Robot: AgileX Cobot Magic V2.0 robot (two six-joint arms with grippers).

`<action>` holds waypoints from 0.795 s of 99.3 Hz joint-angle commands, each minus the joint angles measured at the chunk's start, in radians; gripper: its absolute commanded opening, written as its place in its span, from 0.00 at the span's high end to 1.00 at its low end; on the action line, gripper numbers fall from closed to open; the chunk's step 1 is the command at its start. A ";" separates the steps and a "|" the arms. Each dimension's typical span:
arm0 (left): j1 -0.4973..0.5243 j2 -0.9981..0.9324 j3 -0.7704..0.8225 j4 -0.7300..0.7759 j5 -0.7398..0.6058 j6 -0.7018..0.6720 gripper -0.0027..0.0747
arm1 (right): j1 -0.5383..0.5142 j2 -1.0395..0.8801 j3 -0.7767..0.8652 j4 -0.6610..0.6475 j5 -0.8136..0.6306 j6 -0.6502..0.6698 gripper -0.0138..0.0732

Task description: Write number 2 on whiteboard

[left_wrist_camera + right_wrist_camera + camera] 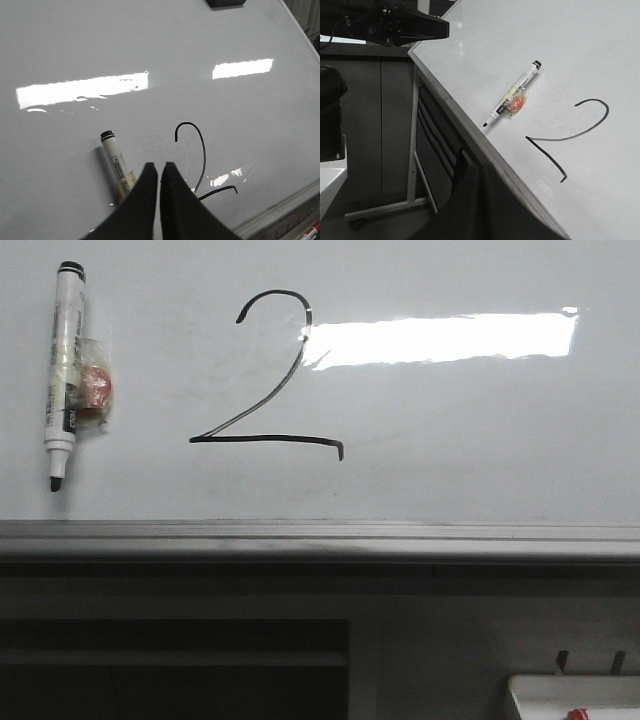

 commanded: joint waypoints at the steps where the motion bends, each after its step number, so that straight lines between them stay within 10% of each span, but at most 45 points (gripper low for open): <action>1: 0.002 0.007 -0.028 -0.009 -0.077 -0.009 0.99 | -0.007 0.002 -0.028 0.000 -0.079 0.001 0.89; 24: 0.054 -0.016 -0.017 -0.009 -0.081 -0.009 0.99 | -0.007 0.002 -0.028 0.000 -0.079 0.001 0.89; 79: 0.650 -0.246 0.199 0.058 -0.029 -0.012 0.99 | -0.007 0.002 -0.028 0.000 -0.079 0.001 0.89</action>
